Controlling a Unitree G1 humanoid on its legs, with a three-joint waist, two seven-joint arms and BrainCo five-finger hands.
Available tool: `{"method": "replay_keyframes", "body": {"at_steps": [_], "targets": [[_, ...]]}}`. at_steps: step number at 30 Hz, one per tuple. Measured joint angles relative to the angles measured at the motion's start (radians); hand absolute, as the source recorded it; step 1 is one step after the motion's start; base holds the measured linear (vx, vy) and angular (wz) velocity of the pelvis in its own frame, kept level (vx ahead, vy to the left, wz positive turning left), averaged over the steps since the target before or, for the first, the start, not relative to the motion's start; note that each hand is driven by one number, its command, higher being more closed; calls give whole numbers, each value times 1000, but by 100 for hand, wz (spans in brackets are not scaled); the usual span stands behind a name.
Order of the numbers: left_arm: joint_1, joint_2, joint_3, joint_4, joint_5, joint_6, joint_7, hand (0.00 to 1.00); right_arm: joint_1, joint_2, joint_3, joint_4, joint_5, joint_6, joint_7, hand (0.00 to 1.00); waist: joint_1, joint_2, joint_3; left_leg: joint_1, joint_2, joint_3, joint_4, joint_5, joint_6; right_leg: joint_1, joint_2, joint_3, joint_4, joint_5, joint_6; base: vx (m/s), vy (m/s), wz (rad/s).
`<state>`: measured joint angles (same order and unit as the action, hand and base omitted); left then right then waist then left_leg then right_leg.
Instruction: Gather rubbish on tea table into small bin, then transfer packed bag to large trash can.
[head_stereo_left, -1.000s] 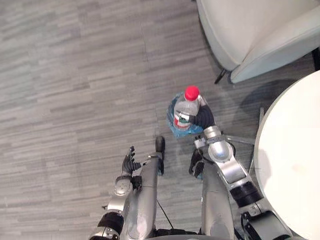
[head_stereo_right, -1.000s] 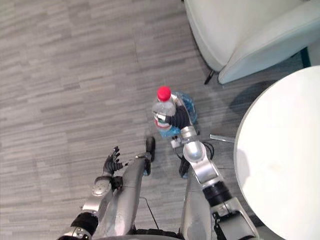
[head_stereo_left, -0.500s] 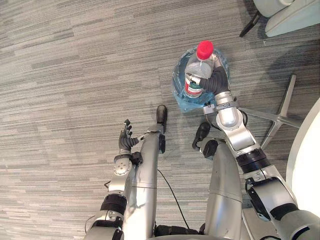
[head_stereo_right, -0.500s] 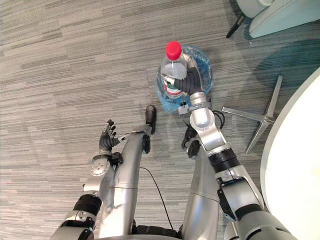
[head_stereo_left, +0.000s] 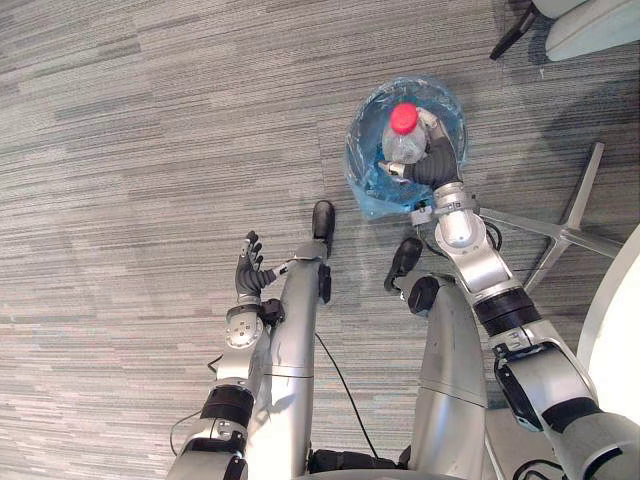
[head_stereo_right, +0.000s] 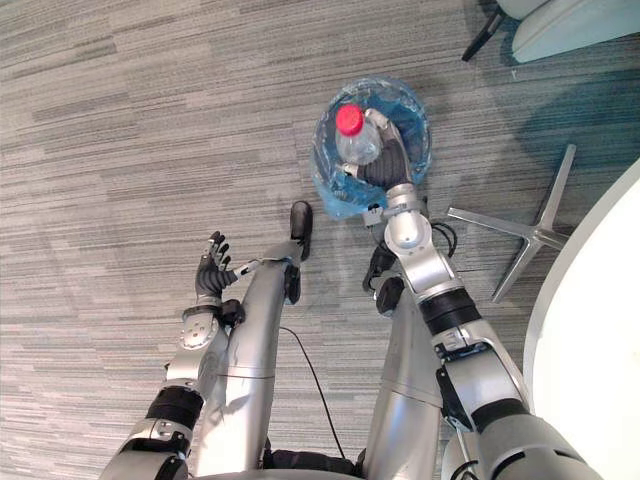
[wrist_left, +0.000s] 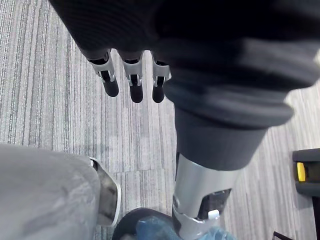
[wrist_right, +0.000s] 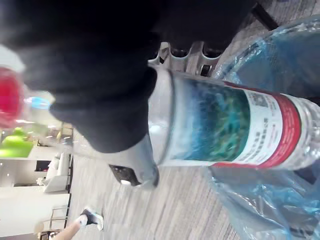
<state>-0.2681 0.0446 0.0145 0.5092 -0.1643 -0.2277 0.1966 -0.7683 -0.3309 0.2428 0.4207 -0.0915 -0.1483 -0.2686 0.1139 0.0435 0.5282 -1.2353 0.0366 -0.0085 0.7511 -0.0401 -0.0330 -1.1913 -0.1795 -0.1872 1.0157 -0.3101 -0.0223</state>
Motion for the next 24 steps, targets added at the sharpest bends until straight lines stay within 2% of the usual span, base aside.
{"method": "replay_keyframes", "body": {"at_steps": [13,17,24], "targets": [[0,10,6,2,1,6,2,0,77,73,0,-15,-84,1,-12,0,-19,-8,2,18,7,0,-11,13,-7,12,8,0,-7,1,-1,-6,-1,-1],[0,16,26,3,1,17,2,0,149,101,2,-109,-116,1,-12,0,-23,-31,9,49,20,3,-32,16,-12,40,22,-4,-27,3,-4,-32,-15,-7],[1,18,26,12,7,25,1,0,209,120,31,-215,-156,-5,-9,0,-25,-44,13,95,35,7,-56,21,-16,84,40,-7,-57,12,-18,-29,-14,-6]]}}
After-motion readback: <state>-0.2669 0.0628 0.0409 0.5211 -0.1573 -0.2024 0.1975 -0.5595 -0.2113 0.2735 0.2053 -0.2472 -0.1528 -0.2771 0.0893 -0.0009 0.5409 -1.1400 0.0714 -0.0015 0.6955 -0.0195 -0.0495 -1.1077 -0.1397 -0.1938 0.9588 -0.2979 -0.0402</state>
